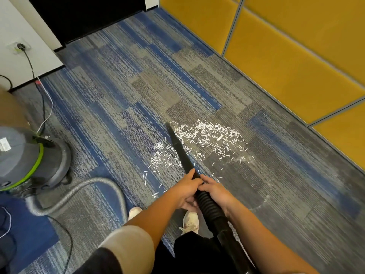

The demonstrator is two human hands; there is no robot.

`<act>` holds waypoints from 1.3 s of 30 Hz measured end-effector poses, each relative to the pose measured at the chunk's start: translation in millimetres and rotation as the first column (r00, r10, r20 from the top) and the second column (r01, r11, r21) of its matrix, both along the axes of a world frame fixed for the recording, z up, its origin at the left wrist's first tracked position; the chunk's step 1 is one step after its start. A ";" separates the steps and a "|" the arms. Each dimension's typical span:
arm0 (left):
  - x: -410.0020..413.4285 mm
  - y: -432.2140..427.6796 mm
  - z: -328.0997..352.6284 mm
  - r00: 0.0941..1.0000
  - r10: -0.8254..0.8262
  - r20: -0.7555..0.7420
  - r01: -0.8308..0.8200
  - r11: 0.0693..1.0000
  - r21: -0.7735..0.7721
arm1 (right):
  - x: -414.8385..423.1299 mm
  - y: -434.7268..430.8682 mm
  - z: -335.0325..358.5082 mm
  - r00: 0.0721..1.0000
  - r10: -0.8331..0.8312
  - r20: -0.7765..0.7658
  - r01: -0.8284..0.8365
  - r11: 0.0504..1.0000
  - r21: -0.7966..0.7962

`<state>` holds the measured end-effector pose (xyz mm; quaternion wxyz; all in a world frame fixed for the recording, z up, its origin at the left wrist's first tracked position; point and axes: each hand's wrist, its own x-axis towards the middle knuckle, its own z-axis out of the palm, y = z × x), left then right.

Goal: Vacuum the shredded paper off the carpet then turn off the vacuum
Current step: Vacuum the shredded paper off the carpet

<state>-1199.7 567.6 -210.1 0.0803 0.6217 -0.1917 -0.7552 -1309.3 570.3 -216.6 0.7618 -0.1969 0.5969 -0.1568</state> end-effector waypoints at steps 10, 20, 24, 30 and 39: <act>-14.4 -9.1 -2.4 0.998 -0.051 0.044 0.050 0.999 0.019 | -7.9 -9.3 -8.5 0.999 0.009 -0.043 -0.008 1.000 0.023; -22.5 -19.9 -6.6 0.997 -0.042 0.068 0.043 0.999 -0.008 | -16.6 -18.0 -11.3 0.998 -0.017 -0.064 0.020 0.998 0.053; -7.0 -32.7 0.6 0.989 -0.139 0.052 0.141 0.990 -0.022 | -3.0 -22.1 -12.5 0.995 -0.055 -0.079 0.059 0.997 0.050; 2.5 -54.2 8.4 0.971 -0.235 0.052 0.238 0.970 -0.047 | 7.7 -34.3 -8.6 0.984 -0.158 -0.081 0.159 0.987 0.009; 13.9 -53.3 15.7 0.958 -0.281 0.064 0.283 0.959 -0.027 | 22.4 -29.6 -14.1 0.978 -0.200 -0.064 0.203 0.979 0.031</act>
